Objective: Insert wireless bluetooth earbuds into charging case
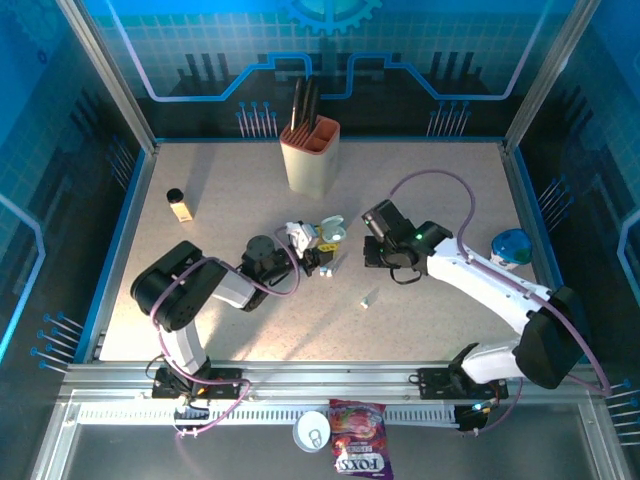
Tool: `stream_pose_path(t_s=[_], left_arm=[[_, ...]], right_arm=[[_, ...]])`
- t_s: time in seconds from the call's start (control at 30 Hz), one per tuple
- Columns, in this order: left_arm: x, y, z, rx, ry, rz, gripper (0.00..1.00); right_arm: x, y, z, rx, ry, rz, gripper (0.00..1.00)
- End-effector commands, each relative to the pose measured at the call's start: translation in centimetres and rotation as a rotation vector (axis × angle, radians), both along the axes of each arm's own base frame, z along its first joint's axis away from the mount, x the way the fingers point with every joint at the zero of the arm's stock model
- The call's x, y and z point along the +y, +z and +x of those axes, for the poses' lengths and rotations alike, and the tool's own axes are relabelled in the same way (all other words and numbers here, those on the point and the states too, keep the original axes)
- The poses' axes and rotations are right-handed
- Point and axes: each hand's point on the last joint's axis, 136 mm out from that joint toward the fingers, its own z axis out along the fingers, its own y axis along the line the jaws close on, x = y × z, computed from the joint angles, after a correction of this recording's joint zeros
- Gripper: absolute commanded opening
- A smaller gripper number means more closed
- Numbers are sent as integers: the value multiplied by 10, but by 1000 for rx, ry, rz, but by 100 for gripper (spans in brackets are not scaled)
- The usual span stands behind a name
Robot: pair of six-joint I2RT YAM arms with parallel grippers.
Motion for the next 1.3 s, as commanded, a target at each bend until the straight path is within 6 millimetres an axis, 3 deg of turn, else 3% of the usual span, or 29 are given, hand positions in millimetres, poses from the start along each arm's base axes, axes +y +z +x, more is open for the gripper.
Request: stream_pose_path(t_s=[0.0, 0.27, 0.6, 1.27], left_arm=[[-9, 10, 5, -78, 13, 3, 30], [-17, 1, -3, -71, -10, 21, 30], [-27, -2, -13, -60, -51, 20, 30], [-25, -2, -4, -47, -8, 14, 29]], right_arm=[[13, 21, 0, -38, 58, -16, 13], [47, 49, 8, -101, 152, 20, 13], [75, 49, 19, -93, 203, 73, 13], [82, 21, 16, -11, 215, 72, 15]])
